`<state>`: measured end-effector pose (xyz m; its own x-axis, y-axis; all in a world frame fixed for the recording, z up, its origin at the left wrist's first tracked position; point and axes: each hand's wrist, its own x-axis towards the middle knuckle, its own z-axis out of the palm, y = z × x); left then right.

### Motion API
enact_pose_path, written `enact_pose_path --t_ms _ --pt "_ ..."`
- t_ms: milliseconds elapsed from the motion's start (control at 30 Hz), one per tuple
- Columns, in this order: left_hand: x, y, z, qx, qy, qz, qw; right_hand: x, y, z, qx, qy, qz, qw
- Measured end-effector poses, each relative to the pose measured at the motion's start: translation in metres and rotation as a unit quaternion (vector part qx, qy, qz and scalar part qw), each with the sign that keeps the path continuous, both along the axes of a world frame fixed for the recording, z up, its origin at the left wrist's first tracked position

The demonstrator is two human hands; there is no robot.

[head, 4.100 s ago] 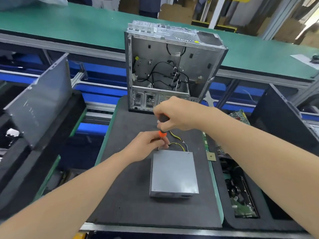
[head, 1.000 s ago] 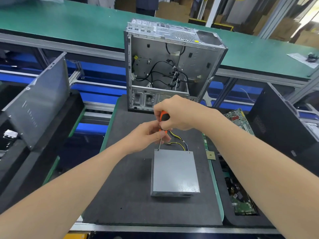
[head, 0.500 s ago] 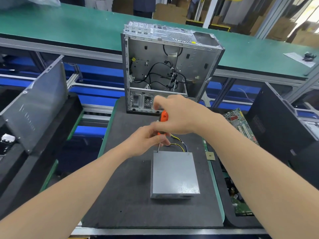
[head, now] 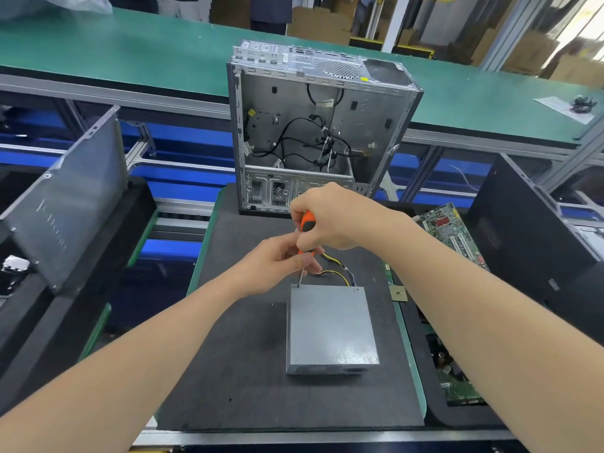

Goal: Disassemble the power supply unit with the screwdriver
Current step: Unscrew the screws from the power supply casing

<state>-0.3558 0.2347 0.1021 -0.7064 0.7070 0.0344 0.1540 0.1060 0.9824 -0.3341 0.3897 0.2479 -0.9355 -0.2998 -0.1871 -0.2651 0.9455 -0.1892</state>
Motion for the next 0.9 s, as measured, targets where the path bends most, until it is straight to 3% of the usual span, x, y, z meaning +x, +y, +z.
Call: enact_pose_path --t_ms 200,400,500,600,667,900 --pt "0.000 -0.001 0.001 -0.034 0.008 0.000 0.999 -0.007 0.001 0.006 0.048 -0.052 0.092 0.993" --pt "0.003 -0.001 0.001 -0.047 0.021 0.010 0.999 -0.002 0.001 0.008 0.038 -0.032 0.094 0.994" --pt "0.006 0.001 0.003 -0.050 0.043 0.016 0.998 0.007 -0.003 0.004 0.015 0.024 0.003 1.000" --pt "0.007 0.002 0.005 -0.052 0.047 0.023 0.997 0.013 -0.016 -0.005 0.109 0.121 -0.146 0.976" --pt "0.006 0.002 0.006 -0.056 0.051 0.018 0.997 0.011 -0.020 -0.010 0.106 0.115 -0.166 0.974" --pt "0.003 0.000 0.002 -0.037 0.033 0.016 0.999 -0.001 -0.008 -0.006 0.027 0.024 -0.055 0.998"
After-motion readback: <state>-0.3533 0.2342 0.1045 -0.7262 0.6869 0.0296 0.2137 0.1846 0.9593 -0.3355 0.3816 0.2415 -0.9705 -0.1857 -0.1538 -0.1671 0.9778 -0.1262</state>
